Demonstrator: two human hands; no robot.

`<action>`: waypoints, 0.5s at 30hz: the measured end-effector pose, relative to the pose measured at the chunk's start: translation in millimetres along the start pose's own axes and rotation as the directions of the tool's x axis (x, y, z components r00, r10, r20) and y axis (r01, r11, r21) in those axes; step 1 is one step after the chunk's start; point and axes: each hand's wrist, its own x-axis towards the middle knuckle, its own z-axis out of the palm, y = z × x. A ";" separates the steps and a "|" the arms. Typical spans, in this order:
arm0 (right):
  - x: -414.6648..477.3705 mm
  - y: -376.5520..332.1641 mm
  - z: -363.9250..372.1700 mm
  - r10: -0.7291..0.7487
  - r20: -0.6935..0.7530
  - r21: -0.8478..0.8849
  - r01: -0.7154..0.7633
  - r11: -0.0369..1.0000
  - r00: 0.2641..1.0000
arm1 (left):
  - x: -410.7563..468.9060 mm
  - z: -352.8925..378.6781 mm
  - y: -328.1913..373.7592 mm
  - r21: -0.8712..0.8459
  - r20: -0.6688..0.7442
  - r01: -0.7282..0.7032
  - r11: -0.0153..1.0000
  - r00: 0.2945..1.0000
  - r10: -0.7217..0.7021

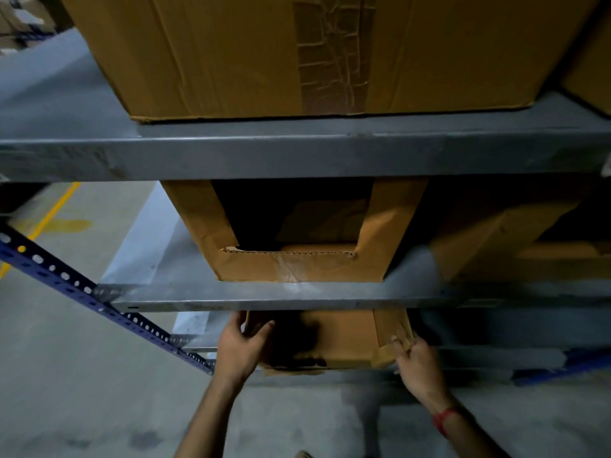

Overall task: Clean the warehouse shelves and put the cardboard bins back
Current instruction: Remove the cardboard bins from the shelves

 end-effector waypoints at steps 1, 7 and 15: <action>-5.2 3.8 -3.8 -0.016 -0.001 0.001 0.016 1.000 1.000 | 2.5 -3.3 3.2 0.049 0.036 0.020 0.999 0.999 -0.022; -38.7 50.4 -12.0 -0.128 -0.038 -0.155 0.121 0.980 0.991 | 22.3 -9.8 12.3 0.413 0.111 0.079 0.907 0.984 -0.136; -89.6 26.9 -37.3 -0.019 0.159 0.156 -0.006 0.988 0.987 | 23.6 -1.5 0.1 0.728 0.105 0.000 0.685 0.988 -0.112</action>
